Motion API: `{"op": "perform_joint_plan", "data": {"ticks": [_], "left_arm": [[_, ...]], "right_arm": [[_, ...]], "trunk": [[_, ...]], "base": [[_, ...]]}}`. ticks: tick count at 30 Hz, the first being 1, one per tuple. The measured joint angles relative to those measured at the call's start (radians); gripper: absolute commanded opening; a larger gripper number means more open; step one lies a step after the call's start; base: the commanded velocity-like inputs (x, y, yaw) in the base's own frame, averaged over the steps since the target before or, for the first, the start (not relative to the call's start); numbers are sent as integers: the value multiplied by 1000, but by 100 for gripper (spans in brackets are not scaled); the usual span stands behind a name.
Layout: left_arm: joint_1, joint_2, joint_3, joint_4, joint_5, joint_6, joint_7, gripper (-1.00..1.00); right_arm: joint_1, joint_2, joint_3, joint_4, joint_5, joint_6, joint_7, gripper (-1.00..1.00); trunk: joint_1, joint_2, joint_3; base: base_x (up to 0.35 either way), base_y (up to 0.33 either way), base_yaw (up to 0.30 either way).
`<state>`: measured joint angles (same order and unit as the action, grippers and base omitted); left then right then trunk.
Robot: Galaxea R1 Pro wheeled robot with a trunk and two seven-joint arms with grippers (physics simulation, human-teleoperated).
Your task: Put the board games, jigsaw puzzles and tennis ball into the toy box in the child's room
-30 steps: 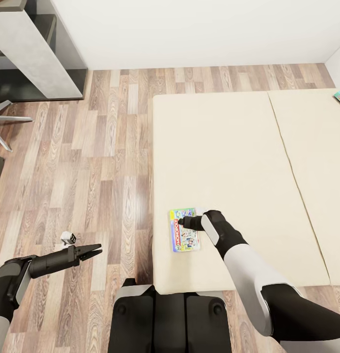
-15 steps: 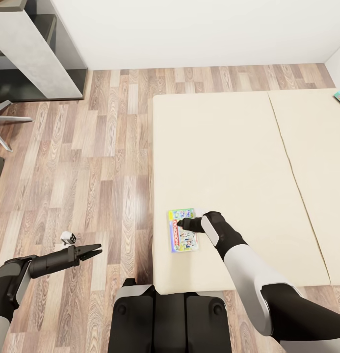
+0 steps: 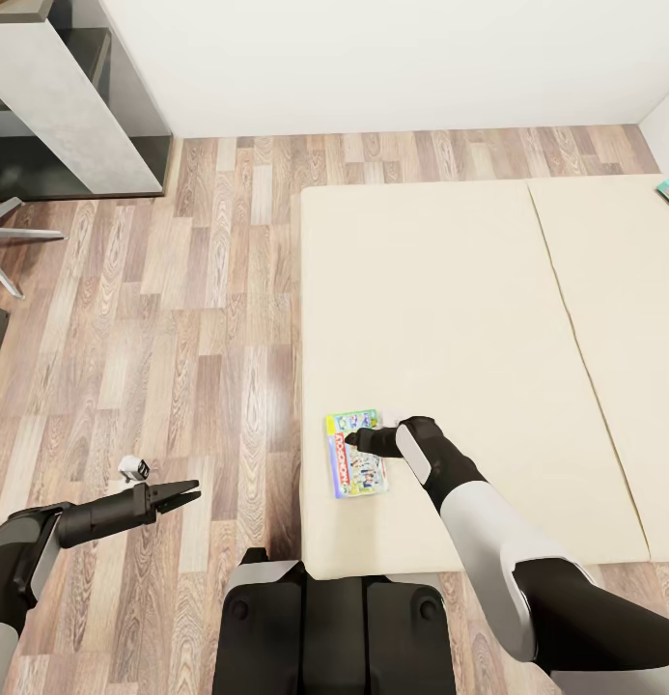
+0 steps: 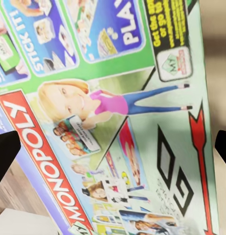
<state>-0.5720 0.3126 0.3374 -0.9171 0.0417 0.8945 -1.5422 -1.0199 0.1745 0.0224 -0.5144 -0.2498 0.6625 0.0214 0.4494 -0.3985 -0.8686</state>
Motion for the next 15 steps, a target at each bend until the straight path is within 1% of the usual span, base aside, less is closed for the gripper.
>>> {"op": "perform_joint_plan", "data": {"ticks": [15], "left_arm": [[0, 2, 0, 0, 0, 0, 0, 100]], "right_arm": [[-1, 0, 1, 1, -1, 8, 1, 100]], "trunk": [[0, 0, 0]], "base": [[0, 0, 0]]}}
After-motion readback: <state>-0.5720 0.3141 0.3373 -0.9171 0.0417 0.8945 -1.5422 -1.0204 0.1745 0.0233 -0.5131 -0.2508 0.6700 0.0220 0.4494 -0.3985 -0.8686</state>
